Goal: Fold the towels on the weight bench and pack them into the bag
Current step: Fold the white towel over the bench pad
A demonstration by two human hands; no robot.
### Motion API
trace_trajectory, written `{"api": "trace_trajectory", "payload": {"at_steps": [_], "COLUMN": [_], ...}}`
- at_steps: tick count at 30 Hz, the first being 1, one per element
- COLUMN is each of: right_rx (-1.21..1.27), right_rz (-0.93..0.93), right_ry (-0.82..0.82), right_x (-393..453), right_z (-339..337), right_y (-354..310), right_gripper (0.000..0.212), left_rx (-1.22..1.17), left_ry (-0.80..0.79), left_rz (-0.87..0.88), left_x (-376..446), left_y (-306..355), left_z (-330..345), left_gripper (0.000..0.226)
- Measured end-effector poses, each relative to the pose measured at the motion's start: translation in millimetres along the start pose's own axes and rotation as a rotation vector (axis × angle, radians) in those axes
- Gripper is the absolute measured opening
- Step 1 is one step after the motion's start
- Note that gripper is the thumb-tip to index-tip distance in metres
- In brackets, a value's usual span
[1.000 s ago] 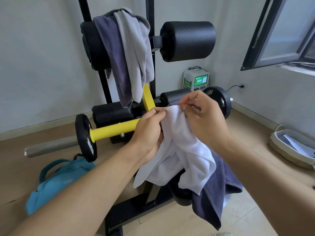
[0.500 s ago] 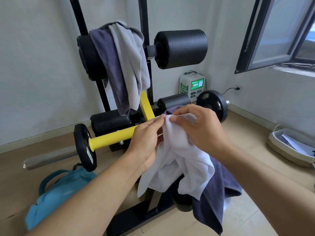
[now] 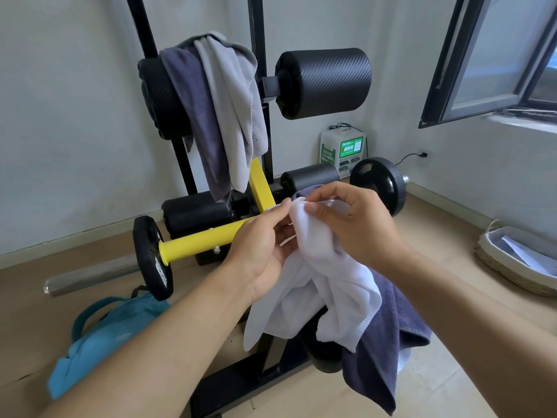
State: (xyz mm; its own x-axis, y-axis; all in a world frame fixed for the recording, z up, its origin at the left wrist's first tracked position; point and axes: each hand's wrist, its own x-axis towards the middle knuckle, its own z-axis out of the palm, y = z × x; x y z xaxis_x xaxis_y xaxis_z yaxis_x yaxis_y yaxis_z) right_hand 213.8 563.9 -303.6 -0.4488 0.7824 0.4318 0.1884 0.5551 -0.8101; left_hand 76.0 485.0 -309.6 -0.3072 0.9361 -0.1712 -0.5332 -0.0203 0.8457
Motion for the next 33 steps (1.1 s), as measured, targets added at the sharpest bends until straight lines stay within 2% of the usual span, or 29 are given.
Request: {"api": "trace_trajectory", "payload": {"at_steps": [5, 11, 19, 21, 25, 28, 29, 32, 33], "right_rx": [-0.015, -0.016, 0.005, -0.035, -0.088, -0.111, -0.139, -0.300, -0.367], "right_rz": [0.010, -0.012, -0.030, -0.028, -0.037, -0.118, -0.152, -0.270, -0.295], "right_ry": [0.030, 0.030, 0.027, -0.004, -0.188, -0.308, -0.342, -0.415, -0.425], "right_x": [0.2, -2.2, -2.6, -0.9, -2.6, -8.5, -10.2, -12.4, -12.8], "right_z": [-0.5, -0.3, -1.3, -4.6, -21.1, -29.2, -30.1, -31.7, -32.3], "right_y": [0.2, -2.2, -3.5, -4.0, -10.3, -23.4, -29.0, -45.0, -49.1], "right_gripper": [0.009, 0.004, 0.004, 0.013, 0.034, 0.046, 0.046, 0.029, 0.030], "left_rx": [-0.008, 0.193, 0.244, 0.259, 0.188, 0.192, 0.202, 0.233, 0.254], "left_ry": [-0.015, -0.066, -0.051, -0.040, 0.078, 0.279, 0.341, 0.468, 0.490], "left_rz": [-0.023, 0.090, 0.110, 0.111, 0.197, 0.316, 0.342, 0.363, 0.372], "left_x": [1.6, 0.2, 1.5, 1.5, 5.0, 13.9, 17.9, 26.8, 28.5], "left_y": [2.0, -1.4, -0.3, 3.4, 18.8, 31.1, 34.9, 45.6, 48.6], "left_z": [-3.4, -6.2, -8.2, -8.5, -11.2, -22.6, -28.9, -47.6, -53.4], "left_gripper": [0.034, 0.025, 0.023, 0.024, 0.016, 0.020, 0.021, 0.024, 0.025]}}
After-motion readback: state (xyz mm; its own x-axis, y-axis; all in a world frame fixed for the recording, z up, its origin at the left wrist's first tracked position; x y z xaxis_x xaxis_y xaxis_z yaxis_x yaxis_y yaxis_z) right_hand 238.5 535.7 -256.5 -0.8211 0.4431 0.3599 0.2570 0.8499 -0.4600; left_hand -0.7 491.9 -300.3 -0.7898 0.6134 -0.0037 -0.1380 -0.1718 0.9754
